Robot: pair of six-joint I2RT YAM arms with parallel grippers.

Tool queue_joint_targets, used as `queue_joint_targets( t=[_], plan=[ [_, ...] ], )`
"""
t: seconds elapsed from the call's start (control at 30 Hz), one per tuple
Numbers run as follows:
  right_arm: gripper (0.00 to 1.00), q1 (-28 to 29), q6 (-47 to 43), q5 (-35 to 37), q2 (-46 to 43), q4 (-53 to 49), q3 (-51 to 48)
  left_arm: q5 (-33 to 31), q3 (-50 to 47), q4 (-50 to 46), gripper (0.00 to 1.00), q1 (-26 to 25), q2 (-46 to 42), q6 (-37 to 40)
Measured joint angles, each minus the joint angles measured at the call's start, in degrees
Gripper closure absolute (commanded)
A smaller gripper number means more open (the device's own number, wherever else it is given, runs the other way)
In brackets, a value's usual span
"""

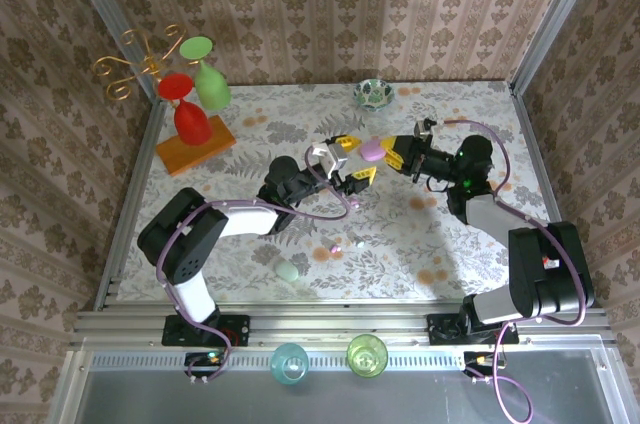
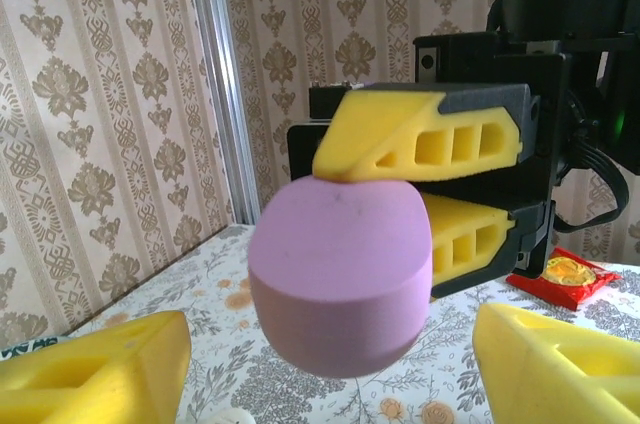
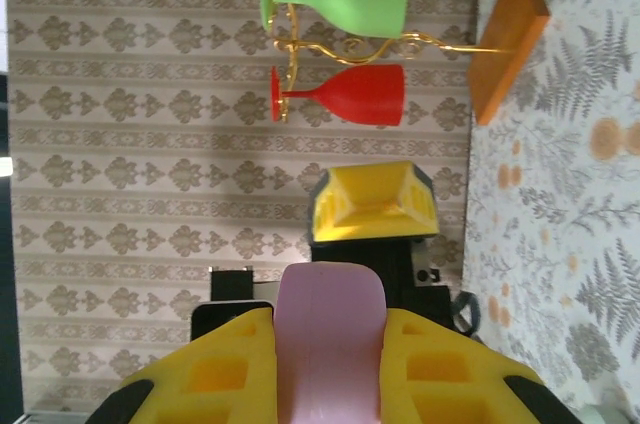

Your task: Insert the wireless bluetooth earbuds into the charging case

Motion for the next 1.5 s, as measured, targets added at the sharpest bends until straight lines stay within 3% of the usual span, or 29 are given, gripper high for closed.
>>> queue_joint_targets(
  t=[0.47, 0.83, 1.23, 1.33, 1.5],
  plan=[
    [0.83, 1.9, 4.2, 0.5, 0.5, 5.7, 0.2, 0.1, 0.8, 0.9, 0.47, -0.3, 0.0, -1.2],
    [0.83, 2.1, 4.2, 0.7, 1.5, 5.8, 0.2, 0.8, 1.4, 1.2, 0.47, -0.3, 0.0, -2.1],
    [0.82, 2.1, 4.5, 0.8, 1.6, 5.8, 0.7, 0.9, 1.6, 1.2, 0.72, -0.2, 0.0, -3.1],
    [0.73, 2.1, 4.5, 0.8, 1.6, 5.8, 0.9, 0.9, 1.7, 1.2, 0.77, -0.2, 0.0, -3.1],
    [0.43, 2.1, 2.9, 0.9, 1.6, 4.1, 1.4, 1.7, 1.8, 1.2, 0.77, -0.2, 0.0, -3.1]
  ],
)
